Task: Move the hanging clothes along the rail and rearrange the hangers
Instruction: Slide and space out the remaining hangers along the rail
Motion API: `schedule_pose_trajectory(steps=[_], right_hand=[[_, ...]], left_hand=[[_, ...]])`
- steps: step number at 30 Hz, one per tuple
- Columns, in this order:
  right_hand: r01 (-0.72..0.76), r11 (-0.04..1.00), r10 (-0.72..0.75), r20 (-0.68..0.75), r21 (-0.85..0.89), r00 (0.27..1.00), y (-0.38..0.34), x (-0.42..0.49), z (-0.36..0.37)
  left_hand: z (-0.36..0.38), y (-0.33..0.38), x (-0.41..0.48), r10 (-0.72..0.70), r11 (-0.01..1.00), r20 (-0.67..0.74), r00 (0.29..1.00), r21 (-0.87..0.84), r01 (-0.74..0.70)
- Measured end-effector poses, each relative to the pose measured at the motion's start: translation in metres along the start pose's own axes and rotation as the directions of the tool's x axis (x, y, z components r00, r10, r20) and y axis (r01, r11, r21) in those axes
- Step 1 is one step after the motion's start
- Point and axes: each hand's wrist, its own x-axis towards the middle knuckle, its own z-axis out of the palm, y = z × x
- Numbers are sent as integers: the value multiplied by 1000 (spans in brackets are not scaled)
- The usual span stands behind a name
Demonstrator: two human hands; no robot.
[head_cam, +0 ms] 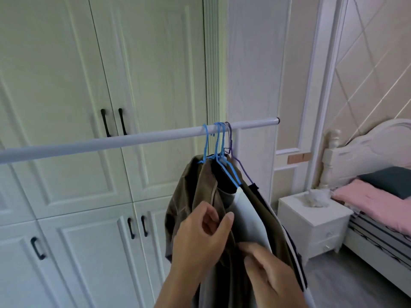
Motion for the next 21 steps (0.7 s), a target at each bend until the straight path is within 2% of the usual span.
schedule_pose_trajectory(steps=[2,4,6,8,9,11,17,21], right_hand=[[27,999,-27,-11,-22,1000,1,-6,-5],[121,991,-128,-167,-47,978,0,-9,-7],[250,963,-269,-376,-101,886,0,-3,-10],[336,928,-373,-453,-164,810,-4,9,-12],[361,917,-398,-446,-169,802,-6,18,-12],[357,920,-391,-385,-161,836,-12,35,-7],[134,955,-183,-173,-263,968,-32,70,17],[22,912,-103,-175,-410,979,-41,74,23]], left_hand=[[10,-1,-4,-35,995,4,999,90,34],[15,-3,-4,-57,992,20,998,113,54],[15,-5,-2,-77,991,23,997,111,74],[14,-5,0,-109,987,10,994,120,107],[14,-4,0,-125,983,-2,992,136,124],[15,-4,0,-126,974,-26,992,185,128],[17,-10,-6,-107,965,-100,989,227,128],[12,-13,-3,-105,959,-153,983,246,140]])
